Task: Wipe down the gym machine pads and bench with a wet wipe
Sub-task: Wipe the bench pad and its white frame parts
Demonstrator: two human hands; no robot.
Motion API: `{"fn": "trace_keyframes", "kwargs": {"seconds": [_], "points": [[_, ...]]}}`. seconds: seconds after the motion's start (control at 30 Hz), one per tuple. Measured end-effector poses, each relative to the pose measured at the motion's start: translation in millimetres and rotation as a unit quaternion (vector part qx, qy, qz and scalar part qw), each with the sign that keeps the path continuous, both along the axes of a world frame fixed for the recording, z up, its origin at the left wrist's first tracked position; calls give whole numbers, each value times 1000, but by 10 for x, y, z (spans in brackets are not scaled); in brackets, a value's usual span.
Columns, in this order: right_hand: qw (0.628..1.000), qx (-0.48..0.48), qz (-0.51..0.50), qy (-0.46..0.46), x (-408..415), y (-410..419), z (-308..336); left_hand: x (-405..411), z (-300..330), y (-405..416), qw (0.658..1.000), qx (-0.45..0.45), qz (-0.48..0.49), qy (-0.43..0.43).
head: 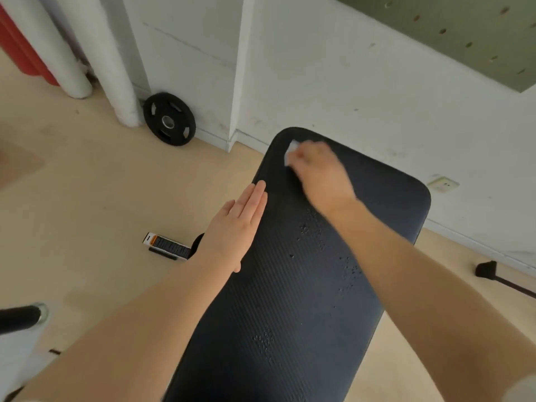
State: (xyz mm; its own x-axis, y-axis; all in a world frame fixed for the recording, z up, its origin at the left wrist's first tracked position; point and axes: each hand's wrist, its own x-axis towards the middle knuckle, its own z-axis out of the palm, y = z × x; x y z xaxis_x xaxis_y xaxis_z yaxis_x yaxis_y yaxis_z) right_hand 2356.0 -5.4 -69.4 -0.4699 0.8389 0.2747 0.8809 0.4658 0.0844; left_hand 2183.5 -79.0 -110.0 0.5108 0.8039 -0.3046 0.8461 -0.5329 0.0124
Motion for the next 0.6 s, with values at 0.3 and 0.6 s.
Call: {"fn": "trace_keyframes", "kwargs": {"seconds": [0.3, 0.6], "points": [[992, -81, 1, 100, 33, -639, -356, 28, 57, -5, 999, 7, 12, 32], [974, 4, -140, 176, 299, -141, 119, 55, 29, -19, 998, 10, 17, 57]]}}
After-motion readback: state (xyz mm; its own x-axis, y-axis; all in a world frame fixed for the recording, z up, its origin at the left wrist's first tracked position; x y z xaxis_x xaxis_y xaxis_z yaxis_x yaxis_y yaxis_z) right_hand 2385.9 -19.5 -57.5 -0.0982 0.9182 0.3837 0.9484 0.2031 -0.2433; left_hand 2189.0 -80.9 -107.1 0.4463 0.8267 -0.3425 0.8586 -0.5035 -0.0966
